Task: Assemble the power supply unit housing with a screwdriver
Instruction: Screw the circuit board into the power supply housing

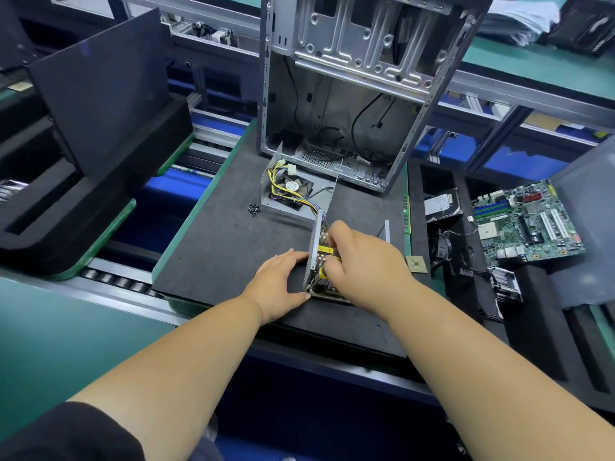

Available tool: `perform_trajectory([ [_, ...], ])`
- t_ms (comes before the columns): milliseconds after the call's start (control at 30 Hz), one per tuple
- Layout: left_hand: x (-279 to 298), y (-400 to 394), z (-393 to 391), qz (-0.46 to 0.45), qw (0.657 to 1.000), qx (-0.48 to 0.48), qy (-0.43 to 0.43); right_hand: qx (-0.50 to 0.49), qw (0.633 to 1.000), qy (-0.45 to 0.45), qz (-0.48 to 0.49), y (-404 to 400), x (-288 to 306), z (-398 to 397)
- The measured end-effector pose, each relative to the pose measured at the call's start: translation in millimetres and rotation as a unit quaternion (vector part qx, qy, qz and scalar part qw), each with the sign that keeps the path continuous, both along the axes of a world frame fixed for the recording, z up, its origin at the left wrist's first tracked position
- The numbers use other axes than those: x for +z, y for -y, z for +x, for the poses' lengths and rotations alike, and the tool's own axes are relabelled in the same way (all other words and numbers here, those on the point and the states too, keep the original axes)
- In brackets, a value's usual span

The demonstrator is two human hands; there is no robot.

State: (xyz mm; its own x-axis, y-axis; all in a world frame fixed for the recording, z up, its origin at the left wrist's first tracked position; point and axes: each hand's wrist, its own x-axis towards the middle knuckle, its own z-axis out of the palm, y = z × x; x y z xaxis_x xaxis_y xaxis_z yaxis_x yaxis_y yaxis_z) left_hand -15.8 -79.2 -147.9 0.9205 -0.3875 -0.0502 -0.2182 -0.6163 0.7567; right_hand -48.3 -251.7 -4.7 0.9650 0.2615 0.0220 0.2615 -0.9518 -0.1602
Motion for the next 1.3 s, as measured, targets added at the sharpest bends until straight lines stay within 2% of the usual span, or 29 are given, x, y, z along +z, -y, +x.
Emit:
perform_trajectory([
  [67,0.3,0.2,-0.1,0.001,1.000,0.001,0.000,0.021,0.999,-0.006,0.031,-0.1,3.3,1.1],
  [167,0.6,0.7,0.1,-0.001,1.000,-0.001,0.003,0.060,0.998,0.006,0.027,-0.3,2.5,0.2],
  [333,1.3,0.6,-0.9,0.002,1.000,0.000,0.002,0.016,0.998,0.035,-0.050,2.2,-4.8,1.7],
  [667,5.4,0.5,-2.5,0.001,1.000,0.002,0.000,0.023,0.994,-0.039,0.102,0.6,0.5,1.4],
  [800,7.4,1.0,-4.8,-0.004,1.000,0.007,0.003,-0.007,0.999,-0.011,0.030,1.8,-5.6,2.2],
  [1000,8.3,0.8,-4.7,-0.008,1.000,0.003,0.007,0.009,0.996,-0.025,0.089,1.6,-4.4,2.2],
  [1200,8.1,1.1,-5.2,-0.007,1.000,0.009,0.005,-0.019,1.000,-0.007,0.009,-1.1,-5.0,2.7],
  [1300,8.9,1.4,-5.6,-0.009,1.000,0.009,0.008,-0.004,1.000,-0.012,0.026,-2.1,-3.2,2.6],
])
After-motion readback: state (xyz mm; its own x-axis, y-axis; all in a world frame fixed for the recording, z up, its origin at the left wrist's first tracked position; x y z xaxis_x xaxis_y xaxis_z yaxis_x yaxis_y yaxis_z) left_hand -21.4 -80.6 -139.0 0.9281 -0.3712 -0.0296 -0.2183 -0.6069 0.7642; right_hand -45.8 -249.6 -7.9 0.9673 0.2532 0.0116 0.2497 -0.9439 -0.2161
